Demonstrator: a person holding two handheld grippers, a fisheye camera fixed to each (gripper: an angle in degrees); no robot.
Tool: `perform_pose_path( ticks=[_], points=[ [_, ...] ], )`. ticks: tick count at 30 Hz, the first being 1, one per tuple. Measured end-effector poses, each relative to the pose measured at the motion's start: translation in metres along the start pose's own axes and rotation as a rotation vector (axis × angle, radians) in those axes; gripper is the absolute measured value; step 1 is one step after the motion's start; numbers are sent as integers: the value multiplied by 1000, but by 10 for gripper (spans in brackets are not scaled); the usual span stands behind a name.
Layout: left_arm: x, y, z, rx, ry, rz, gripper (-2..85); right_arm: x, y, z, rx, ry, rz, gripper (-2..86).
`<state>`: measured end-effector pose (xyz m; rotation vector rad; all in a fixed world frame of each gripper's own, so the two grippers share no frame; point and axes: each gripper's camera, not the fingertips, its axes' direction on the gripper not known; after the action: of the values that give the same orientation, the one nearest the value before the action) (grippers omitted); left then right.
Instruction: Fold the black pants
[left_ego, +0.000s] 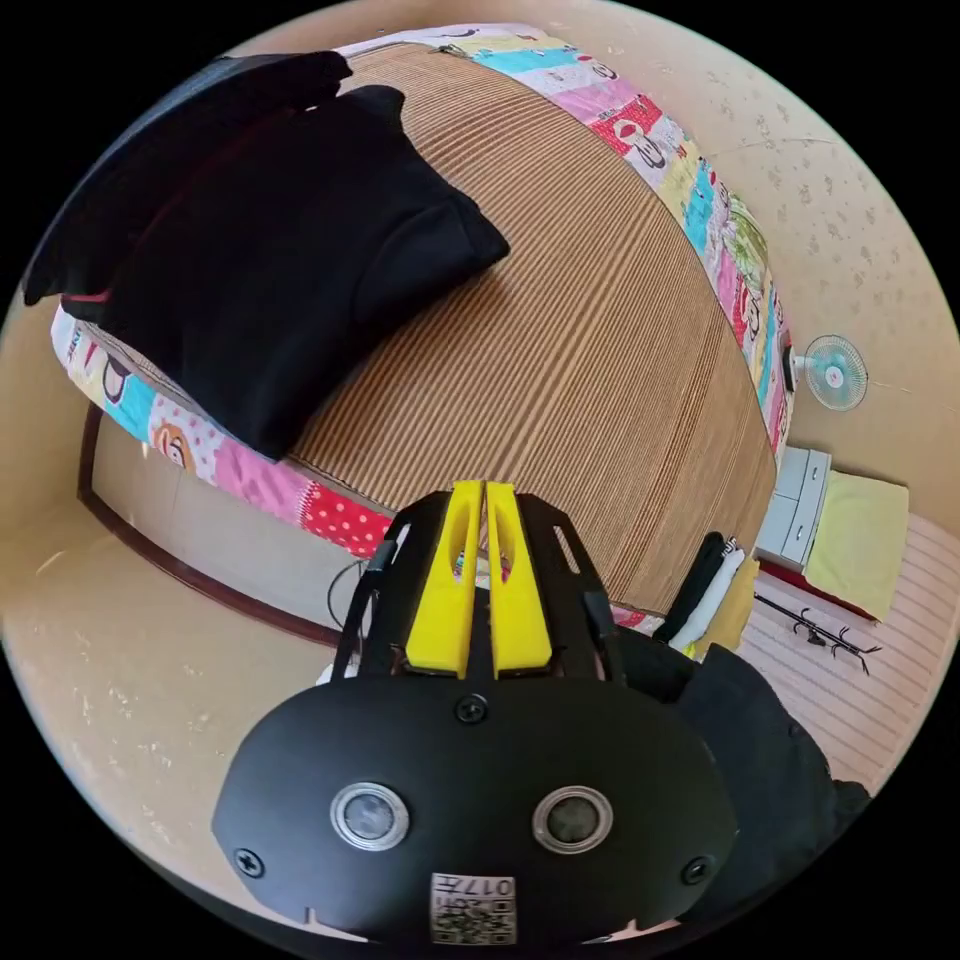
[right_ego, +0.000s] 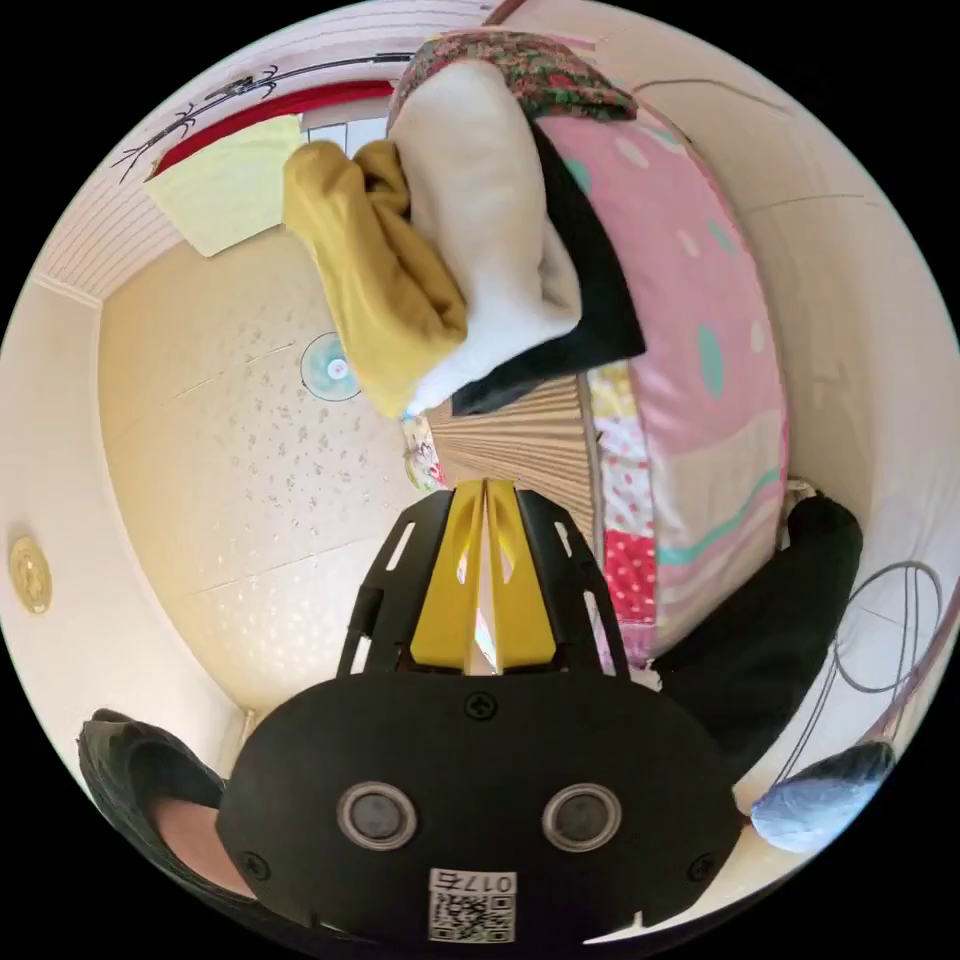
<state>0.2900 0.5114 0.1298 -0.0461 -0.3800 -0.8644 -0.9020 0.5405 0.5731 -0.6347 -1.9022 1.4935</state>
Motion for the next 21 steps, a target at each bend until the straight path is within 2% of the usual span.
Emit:
perform_pose_path(
  ticks=[4,8,11,13,15,18,21],
  points=[
    [-35,-15,-49,-9,-147,47,29,-20,29,75,-191,-118,-63,3],
    [-63,-37,-128,111,-319,56,98,-53,53,114,-324,-102,-175,3],
    [-73,-47,-187,248,-458,90,114,-70,75,123,-372,-88,-233,3],
    [-76,-50,-209,290,-495,145,119,-76,94,116,-354,-76,-255,3],
    [-83,-57,-207,209,-479,223,122,-76,109,105,-307,-82,-253,4],
    [-77,-47,-197,183,-618,341,112,-71,137,79,-163,-163,-231,4],
    [-50,-14,-205,277,-685,442,122,-64,161,51,-30,-243,-198,3]
  ],
)
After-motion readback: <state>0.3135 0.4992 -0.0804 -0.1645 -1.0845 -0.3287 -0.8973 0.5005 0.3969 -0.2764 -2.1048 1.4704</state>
